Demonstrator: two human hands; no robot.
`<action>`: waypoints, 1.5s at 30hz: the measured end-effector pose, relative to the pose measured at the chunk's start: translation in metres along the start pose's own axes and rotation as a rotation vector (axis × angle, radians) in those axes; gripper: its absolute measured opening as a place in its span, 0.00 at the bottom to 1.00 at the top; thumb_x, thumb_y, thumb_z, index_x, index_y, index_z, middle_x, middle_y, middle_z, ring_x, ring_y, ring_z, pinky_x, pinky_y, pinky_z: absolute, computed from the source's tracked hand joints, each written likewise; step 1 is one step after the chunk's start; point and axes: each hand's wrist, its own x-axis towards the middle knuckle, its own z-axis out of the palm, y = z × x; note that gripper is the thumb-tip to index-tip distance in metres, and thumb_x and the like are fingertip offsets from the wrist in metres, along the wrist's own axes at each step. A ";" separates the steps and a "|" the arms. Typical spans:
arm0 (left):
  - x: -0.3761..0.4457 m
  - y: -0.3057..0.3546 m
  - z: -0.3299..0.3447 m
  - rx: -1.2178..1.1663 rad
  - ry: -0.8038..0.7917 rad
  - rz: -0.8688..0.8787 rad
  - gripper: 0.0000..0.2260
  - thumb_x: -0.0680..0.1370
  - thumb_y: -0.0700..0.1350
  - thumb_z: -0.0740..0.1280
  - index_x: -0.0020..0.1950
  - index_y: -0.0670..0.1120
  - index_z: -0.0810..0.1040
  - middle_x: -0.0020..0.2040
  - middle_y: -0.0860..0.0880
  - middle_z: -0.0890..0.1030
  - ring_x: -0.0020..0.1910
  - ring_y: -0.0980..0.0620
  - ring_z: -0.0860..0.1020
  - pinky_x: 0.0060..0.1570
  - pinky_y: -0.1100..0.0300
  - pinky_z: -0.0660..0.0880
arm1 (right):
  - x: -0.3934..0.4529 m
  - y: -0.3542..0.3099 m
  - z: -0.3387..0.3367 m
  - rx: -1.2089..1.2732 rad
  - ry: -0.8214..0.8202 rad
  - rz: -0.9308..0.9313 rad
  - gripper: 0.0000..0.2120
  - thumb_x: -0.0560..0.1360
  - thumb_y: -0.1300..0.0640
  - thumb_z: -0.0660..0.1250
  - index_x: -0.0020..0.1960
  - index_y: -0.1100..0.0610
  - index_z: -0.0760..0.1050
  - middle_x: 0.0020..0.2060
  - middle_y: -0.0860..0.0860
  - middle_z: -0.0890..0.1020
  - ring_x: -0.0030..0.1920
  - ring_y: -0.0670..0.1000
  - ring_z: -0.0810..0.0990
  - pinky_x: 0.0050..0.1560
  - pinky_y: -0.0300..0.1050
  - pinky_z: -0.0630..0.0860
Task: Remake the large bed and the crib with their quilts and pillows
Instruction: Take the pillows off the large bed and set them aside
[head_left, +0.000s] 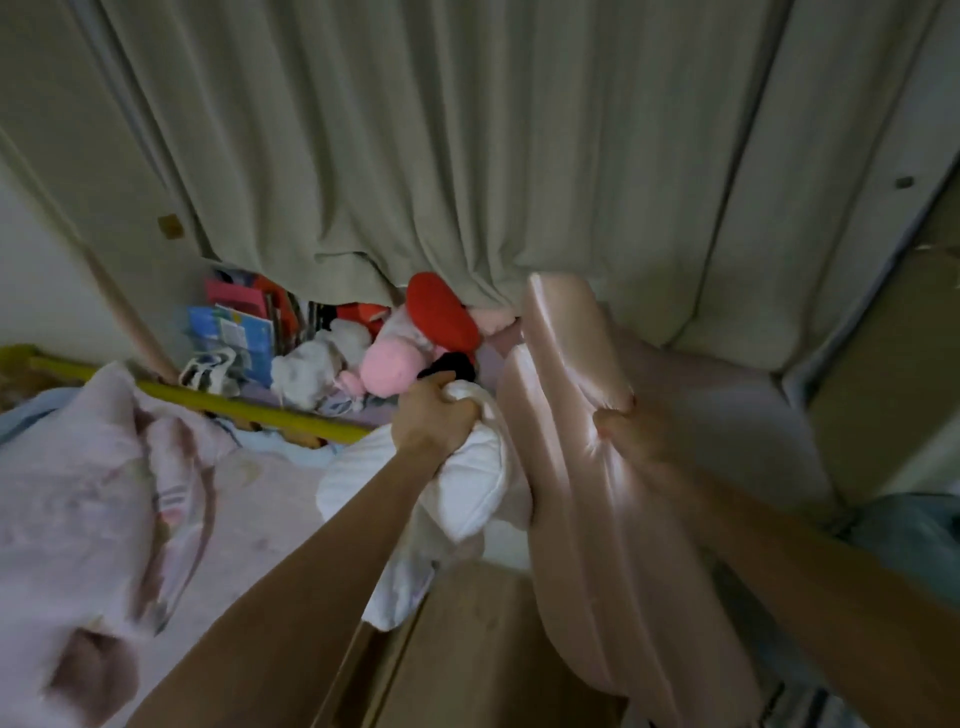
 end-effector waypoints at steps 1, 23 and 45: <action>0.026 0.009 0.013 -0.014 -0.028 0.023 0.22 0.69 0.49 0.66 0.63 0.49 0.78 0.57 0.44 0.82 0.58 0.42 0.78 0.56 0.57 0.72 | 0.025 -0.003 -0.003 -0.008 0.049 -0.003 0.20 0.57 0.51 0.64 0.45 0.60 0.79 0.36 0.54 0.81 0.38 0.56 0.81 0.32 0.40 0.70; 0.413 0.217 0.324 0.506 -0.603 0.785 0.25 0.70 0.51 0.68 0.67 0.52 0.74 0.63 0.45 0.77 0.62 0.41 0.74 0.59 0.51 0.72 | 0.369 0.018 -0.079 -0.378 0.556 0.238 0.13 0.71 0.54 0.67 0.52 0.60 0.77 0.46 0.59 0.82 0.47 0.62 0.81 0.41 0.43 0.70; 0.487 0.105 0.350 -0.449 -1.144 -0.530 0.40 0.67 0.72 0.65 0.73 0.53 0.64 0.67 0.45 0.68 0.66 0.42 0.70 0.64 0.42 0.69 | 0.439 0.001 0.073 -0.568 0.694 0.115 0.16 0.71 0.53 0.64 0.54 0.62 0.76 0.38 0.60 0.82 0.39 0.63 0.81 0.39 0.46 0.71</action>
